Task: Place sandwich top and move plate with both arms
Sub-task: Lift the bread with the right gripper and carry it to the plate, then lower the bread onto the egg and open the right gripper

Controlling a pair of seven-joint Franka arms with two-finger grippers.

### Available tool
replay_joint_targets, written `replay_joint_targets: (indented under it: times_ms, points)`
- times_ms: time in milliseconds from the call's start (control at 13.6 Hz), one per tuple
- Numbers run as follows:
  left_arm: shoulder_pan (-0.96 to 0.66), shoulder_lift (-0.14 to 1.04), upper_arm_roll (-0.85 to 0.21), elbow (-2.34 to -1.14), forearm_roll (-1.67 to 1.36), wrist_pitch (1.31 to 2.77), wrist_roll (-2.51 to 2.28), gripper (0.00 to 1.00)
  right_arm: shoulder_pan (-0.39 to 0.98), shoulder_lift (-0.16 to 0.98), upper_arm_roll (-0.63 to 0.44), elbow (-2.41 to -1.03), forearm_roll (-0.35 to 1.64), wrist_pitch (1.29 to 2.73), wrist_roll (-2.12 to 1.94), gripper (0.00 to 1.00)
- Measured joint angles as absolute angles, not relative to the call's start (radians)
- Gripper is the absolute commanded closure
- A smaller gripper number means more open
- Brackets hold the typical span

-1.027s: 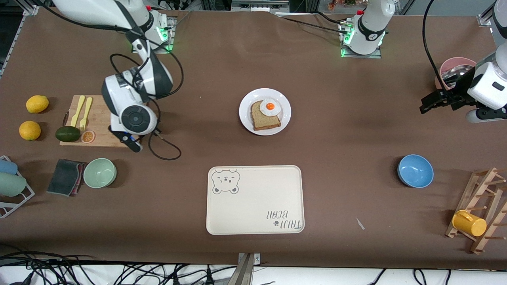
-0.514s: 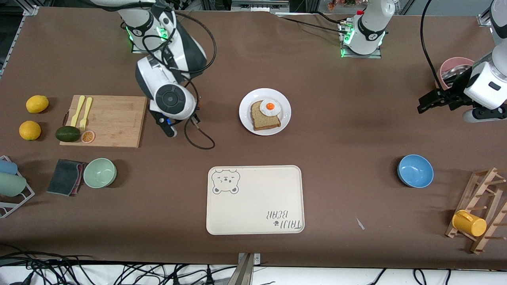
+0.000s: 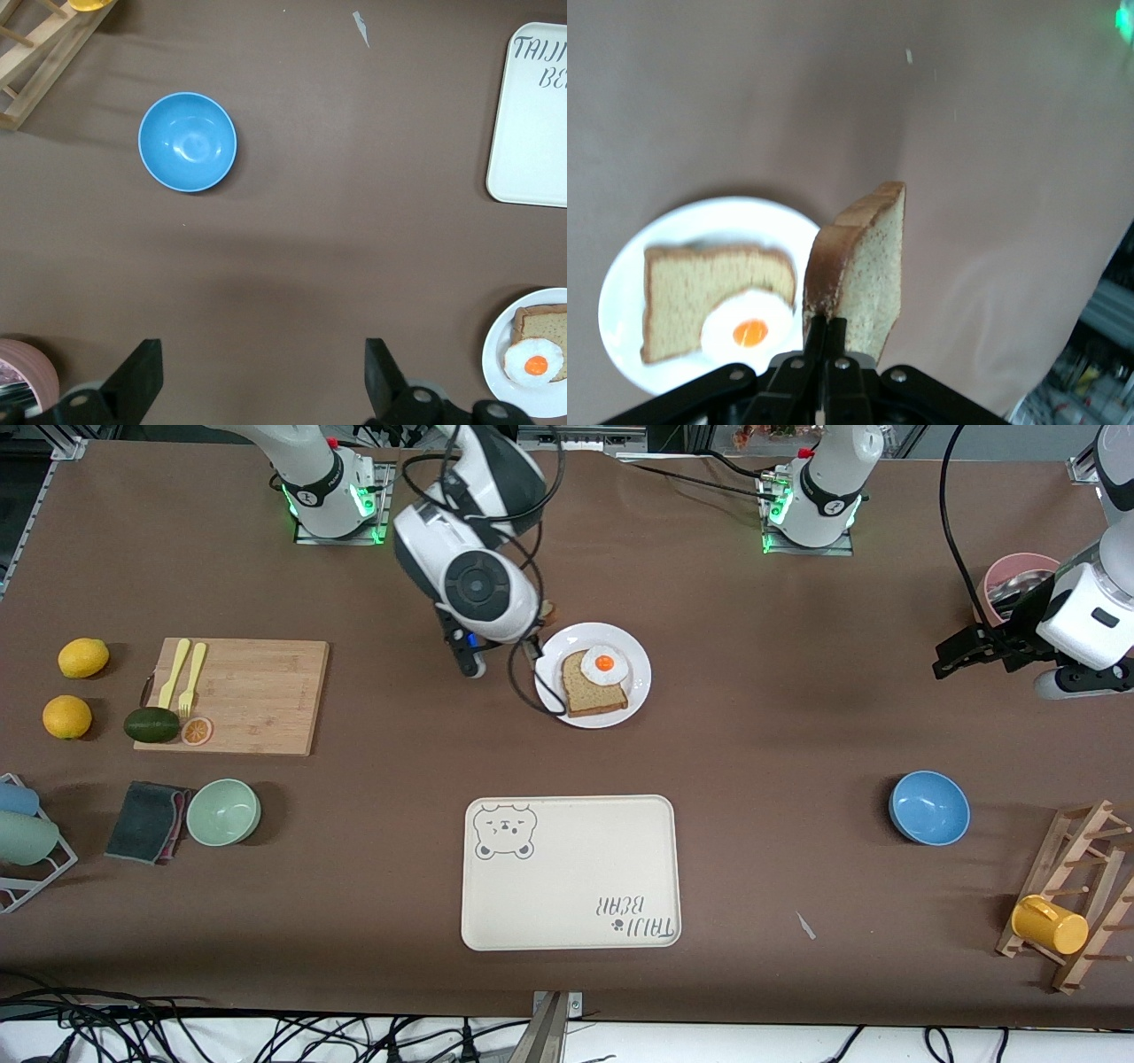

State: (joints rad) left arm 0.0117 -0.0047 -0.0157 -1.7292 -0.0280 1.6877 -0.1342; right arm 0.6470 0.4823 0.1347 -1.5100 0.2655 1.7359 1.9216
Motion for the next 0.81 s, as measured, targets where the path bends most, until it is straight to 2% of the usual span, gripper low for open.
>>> replay_joint_targets:
  times_ms: [147,514,734,807]
  points:
    - [0.012,-0.005,-0.016,-1.729,-0.028,1.688,-0.134,0.00,0.686,0.537,0.134,-1.461,0.271,1.750,1.980,1.00]
    - [0.012,-0.004,-0.016,-1.729,-0.028,1.688,-0.137,0.00,0.711,0.693,0.133,-1.355,0.278,1.899,2.042,1.00]
    - [0.012,-0.004,-0.016,-1.729,-0.028,1.688,-0.138,0.00,0.711,0.732,0.127,-1.332,0.269,1.917,2.042,1.00]
    - [0.012,-0.004,-0.016,-1.729,-0.028,1.688,-0.138,0.00,0.711,0.736,0.126,-1.330,0.254,1.923,2.042,0.91]
